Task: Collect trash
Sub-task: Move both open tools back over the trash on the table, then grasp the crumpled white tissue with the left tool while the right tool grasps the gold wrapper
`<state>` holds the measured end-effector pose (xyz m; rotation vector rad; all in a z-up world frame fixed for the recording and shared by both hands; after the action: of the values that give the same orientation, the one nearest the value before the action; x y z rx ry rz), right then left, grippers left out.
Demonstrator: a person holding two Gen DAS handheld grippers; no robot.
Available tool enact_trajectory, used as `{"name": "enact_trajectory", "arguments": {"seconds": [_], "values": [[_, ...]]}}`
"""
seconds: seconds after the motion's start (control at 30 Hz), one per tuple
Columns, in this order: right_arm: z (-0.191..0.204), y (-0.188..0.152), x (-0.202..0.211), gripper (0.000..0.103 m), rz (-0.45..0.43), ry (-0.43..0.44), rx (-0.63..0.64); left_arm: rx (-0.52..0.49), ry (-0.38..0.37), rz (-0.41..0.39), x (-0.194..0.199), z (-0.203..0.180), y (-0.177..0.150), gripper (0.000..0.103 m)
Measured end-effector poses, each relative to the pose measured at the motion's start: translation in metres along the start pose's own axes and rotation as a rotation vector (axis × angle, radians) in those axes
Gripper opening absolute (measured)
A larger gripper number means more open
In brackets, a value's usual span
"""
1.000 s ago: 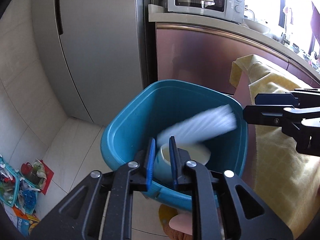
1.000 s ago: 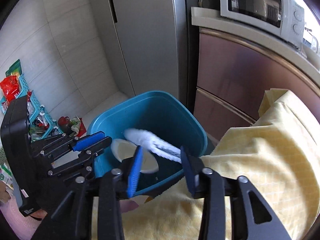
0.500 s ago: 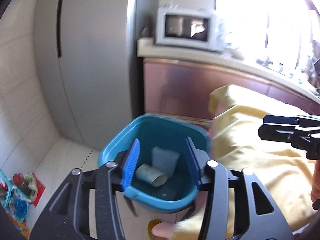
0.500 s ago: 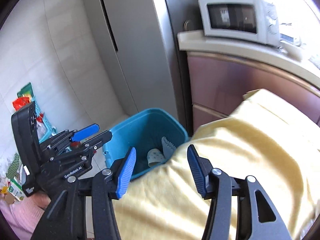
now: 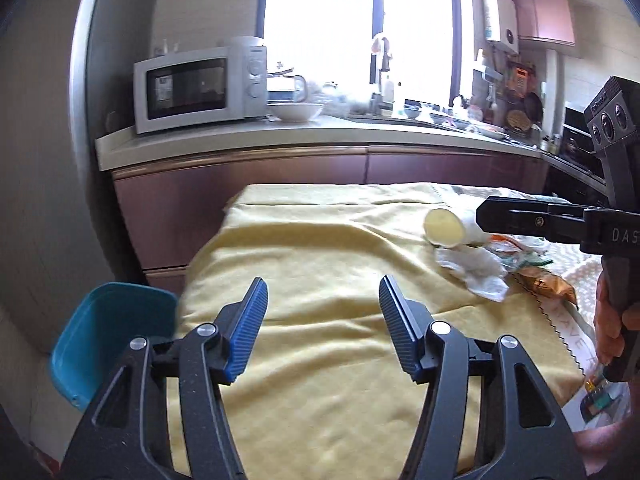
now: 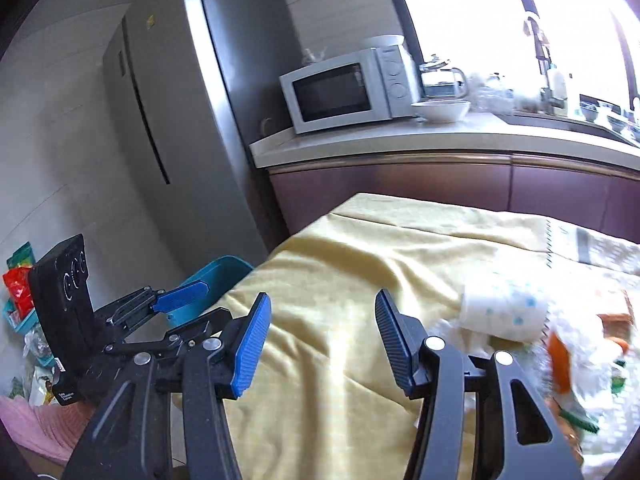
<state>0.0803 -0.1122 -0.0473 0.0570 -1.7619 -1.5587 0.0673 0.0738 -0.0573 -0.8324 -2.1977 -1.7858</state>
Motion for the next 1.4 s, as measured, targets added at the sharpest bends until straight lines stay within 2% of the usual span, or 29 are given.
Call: {"name": "enact_trajectory", "arguments": {"seconds": [0.17, 0.27, 0.43, 0.63, 0.87, 1.03, 1.1, 1.2, 1.23, 1.3, 1.4], "values": [[-0.042, -0.04, 0.041, 0.055, 0.025, -0.152, -0.086, -0.057, -0.111, 0.089, -0.024, -0.057, -0.018, 0.058], [-0.061, -0.065, 0.058, 0.058, 0.063, -0.229, -0.129, -0.089, -0.148, 0.136, -0.041, -0.08, -0.025, 0.059], [-0.076, -0.098, 0.067, 0.062, 0.128, -0.305, -0.169, -0.156, -0.181, 0.198, -0.061, -0.118, -0.035, 0.062], [-0.074, -0.114, 0.065, 0.069, 0.172, -0.324, -0.13, -0.199, -0.194, 0.236, -0.08, -0.141, -0.032, 0.064], [-0.069, -0.117, 0.058, 0.069, 0.199, -0.331, -0.082, -0.217, -0.174, 0.298, -0.101, -0.152, -0.031, 0.062], [-0.069, -0.12, 0.056, 0.068, 0.214, -0.341, -0.072, -0.195, -0.156, 0.356, -0.118, -0.153, -0.032, 0.049], [-0.07, -0.121, 0.056, 0.065, 0.219, -0.343, -0.073, -0.188, -0.152, 0.379, -0.124, -0.151, -0.033, 0.036], [-0.071, -0.122, 0.057, 0.062, 0.218, -0.333, -0.082, -0.177, -0.157, 0.407, -0.129, -0.15, -0.035, 0.021], [-0.071, -0.122, 0.057, 0.059, 0.216, -0.329, -0.082, -0.173, -0.16, 0.411, -0.129, -0.149, -0.035, 0.018], [-0.07, -0.122, 0.058, 0.052, 0.21, -0.313, -0.081, -0.171, -0.166, 0.416, -0.13, -0.149, -0.036, 0.005], [-0.068, -0.119, 0.059, 0.041, 0.208, -0.294, -0.075, -0.164, -0.17, 0.41, -0.127, -0.147, -0.036, 0.003]]}}
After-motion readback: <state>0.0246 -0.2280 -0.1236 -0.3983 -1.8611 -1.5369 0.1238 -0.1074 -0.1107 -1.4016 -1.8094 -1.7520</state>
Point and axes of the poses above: each gripper's, at about its wrist camera, not at the fingertips, and x roughly against the way its jaws point, z to its left, y to its top, the point moved 1 cm from there along -x, roughly the way its jaws point, and after that the axes turned 15 degrees about x, right-handed, at the moved point
